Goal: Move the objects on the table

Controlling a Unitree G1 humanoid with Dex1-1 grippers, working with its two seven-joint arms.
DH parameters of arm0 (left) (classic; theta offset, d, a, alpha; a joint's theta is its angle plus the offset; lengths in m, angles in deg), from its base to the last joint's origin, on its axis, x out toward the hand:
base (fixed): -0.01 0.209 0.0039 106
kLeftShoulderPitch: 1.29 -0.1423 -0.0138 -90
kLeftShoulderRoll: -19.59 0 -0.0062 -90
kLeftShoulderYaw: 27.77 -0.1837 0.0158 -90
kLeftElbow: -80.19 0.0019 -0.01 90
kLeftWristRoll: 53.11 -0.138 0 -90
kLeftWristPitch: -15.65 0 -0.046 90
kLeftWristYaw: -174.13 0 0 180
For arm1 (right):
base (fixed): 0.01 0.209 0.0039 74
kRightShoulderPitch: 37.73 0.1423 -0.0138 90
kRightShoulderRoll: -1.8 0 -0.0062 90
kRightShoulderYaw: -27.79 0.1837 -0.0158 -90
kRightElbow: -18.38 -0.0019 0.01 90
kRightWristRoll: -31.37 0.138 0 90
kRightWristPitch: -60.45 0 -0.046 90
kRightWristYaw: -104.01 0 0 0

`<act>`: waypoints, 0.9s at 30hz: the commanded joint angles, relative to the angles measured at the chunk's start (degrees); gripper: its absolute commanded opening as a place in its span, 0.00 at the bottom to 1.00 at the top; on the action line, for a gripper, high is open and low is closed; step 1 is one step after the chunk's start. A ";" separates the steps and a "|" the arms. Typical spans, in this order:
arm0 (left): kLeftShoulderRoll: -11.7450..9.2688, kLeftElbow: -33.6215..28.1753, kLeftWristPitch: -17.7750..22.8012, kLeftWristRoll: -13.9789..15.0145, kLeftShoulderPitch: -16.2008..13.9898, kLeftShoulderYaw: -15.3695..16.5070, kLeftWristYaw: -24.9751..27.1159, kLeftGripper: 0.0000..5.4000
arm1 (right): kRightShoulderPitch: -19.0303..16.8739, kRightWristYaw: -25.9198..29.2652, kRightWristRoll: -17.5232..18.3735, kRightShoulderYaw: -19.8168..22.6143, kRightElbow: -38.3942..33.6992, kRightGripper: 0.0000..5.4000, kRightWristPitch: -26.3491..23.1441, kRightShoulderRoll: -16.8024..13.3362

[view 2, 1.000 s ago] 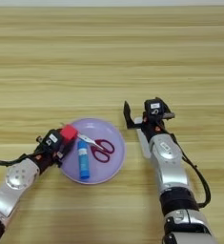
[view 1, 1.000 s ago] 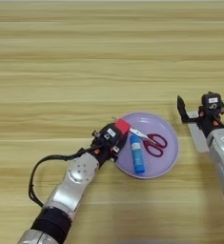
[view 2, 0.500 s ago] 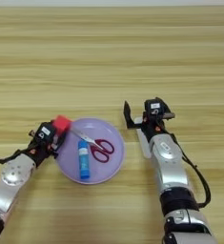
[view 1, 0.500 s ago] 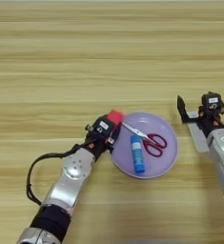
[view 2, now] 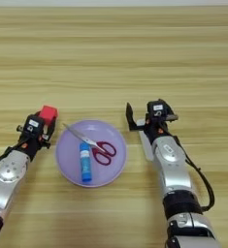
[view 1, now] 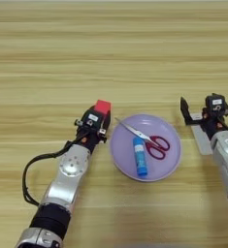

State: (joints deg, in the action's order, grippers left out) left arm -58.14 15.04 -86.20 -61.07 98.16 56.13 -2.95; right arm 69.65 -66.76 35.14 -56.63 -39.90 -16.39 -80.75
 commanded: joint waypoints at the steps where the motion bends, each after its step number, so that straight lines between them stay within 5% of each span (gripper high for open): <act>1: -0.81 1.66 1.04 -0.66 1.07 1.05 -1.75 0.41 | 0.03 0.13 0.01 0.08 0.29 1.00 -0.22 -0.19; 22: -1.14 6.54 6.56 -0.62 2.34 1.90 -2.28 0.41 | 0.31 0.05 -0.04 0.02 0.60 1.00 -0.17 -0.06; 27: -1.07 6.73 6.81 -0.58 2.40 1.79 -1.99 0.51 | 0.35 0.05 -0.05 0.01 0.67 1.00 -0.14 -0.06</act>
State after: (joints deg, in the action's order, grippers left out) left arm -59.24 21.29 -80.17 -61.56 99.74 58.29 -5.21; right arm 69.67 -66.77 35.13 -56.63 -39.77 -16.39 -80.75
